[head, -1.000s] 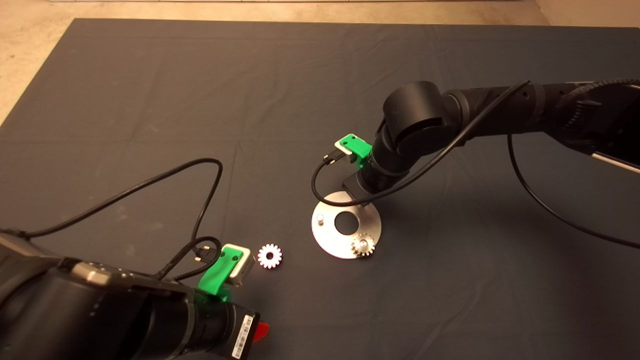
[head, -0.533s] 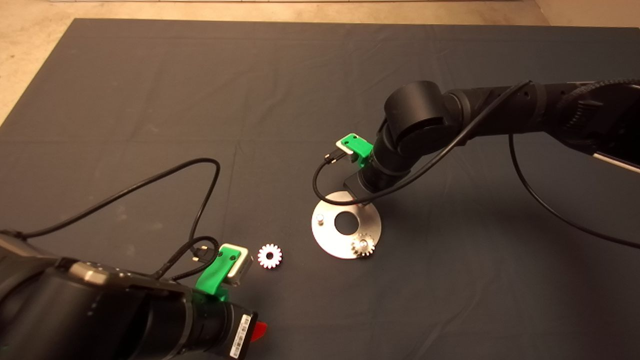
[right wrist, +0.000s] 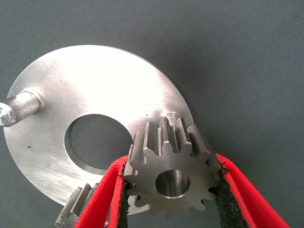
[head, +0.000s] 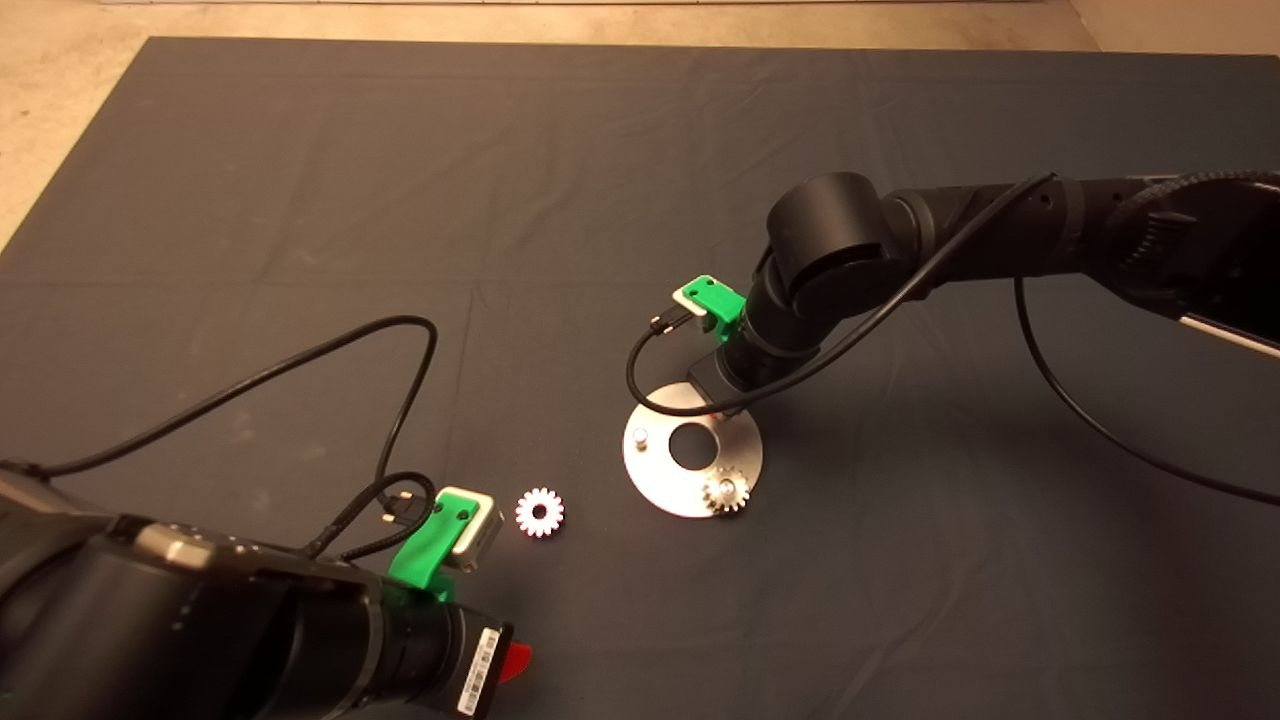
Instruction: Install three planetary gears onto the carrier pins
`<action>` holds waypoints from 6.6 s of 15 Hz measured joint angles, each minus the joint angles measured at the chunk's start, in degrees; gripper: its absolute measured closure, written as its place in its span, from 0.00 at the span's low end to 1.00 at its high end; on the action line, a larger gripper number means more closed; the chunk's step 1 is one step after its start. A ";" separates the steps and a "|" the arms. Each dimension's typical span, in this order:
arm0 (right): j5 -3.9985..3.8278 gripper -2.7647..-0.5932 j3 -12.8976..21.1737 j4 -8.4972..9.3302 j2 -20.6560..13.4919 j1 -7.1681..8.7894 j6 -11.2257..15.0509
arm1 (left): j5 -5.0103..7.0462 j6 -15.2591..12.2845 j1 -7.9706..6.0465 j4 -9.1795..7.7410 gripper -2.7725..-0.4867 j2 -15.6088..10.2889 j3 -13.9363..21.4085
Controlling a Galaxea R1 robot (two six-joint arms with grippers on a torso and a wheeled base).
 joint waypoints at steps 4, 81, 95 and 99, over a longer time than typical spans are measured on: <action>0.03 0.80 -0.32 -0.22 0.00 0.00 -0.16 | 0.01 0.00 0.00 0.02 0.50 -0.29 0.00; -0.20 0.52 44.19 13.70 -42.28 6.04 17.30 | -0.04 25.70 -4.11 -2.47 0.50 12.63 -18.69; -0.19 0.52 44.20 13.74 -42.70 6.01 17.05 | 0.01 32.37 -3.23 0.72 0.50 10.66 -19.45; -0.21 0.52 44.20 13.74 -42.72 6.01 17.05 | -0.01 33.04 -1.57 2.56 0.50 10.64 -19.52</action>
